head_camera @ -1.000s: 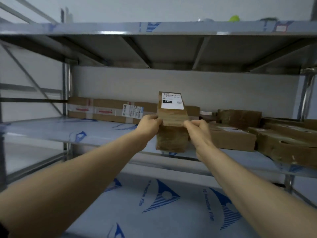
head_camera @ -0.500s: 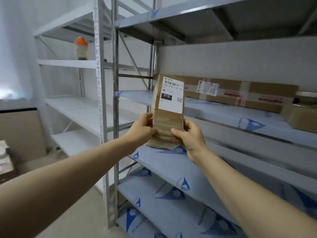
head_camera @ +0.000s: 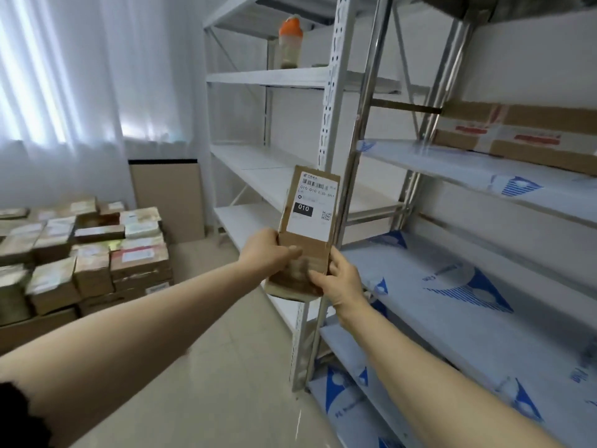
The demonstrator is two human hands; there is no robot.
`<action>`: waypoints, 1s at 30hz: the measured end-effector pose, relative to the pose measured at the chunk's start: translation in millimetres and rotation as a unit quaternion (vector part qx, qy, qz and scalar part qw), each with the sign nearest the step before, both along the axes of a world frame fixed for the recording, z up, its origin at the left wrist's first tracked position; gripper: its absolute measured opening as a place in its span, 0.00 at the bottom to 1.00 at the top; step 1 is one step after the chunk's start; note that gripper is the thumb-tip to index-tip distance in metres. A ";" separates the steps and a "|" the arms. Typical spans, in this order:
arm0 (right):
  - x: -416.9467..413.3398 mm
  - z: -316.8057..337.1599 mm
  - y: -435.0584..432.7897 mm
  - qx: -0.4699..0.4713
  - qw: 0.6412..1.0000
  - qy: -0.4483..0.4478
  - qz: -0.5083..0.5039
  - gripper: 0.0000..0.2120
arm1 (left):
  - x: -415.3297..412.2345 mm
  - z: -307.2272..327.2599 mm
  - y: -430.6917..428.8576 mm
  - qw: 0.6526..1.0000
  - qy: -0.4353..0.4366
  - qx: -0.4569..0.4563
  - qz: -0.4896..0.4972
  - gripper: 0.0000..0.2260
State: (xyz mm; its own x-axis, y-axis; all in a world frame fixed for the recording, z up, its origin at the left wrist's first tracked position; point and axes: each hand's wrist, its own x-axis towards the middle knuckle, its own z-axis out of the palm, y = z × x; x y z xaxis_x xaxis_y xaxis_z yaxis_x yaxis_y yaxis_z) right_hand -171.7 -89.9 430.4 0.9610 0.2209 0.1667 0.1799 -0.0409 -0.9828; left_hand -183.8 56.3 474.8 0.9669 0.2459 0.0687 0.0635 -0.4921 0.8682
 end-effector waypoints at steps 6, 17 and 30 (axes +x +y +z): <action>70.9 -19.5 107.1 -0.023 0.998 0.008 0.050 0.28 | 74.4 -28.8 99.3 1.000 0.018 0.002 0.018 0.16; 214.9 -65.6 225.3 0.025 0.985 0.145 0.086 0.39 | 218.7 -78.7 231.5 0.988 0.122 0.019 0.095 0.50; 480.6 -86.0 360.4 -0.020 0.958 0.226 0.173 0.21 | 435.5 -117.4 367.9 0.959 0.184 0.025 0.216 0.51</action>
State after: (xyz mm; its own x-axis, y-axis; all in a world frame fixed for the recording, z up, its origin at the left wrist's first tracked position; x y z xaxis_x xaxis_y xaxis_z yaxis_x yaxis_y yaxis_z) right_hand 308.9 270.6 344.4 0.8012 0.5366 -0.2648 -0.2545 -0.0950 -0.9624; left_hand 251.7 424.1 357.4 0.7372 0.6334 -0.2352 0.5678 -0.3921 0.7238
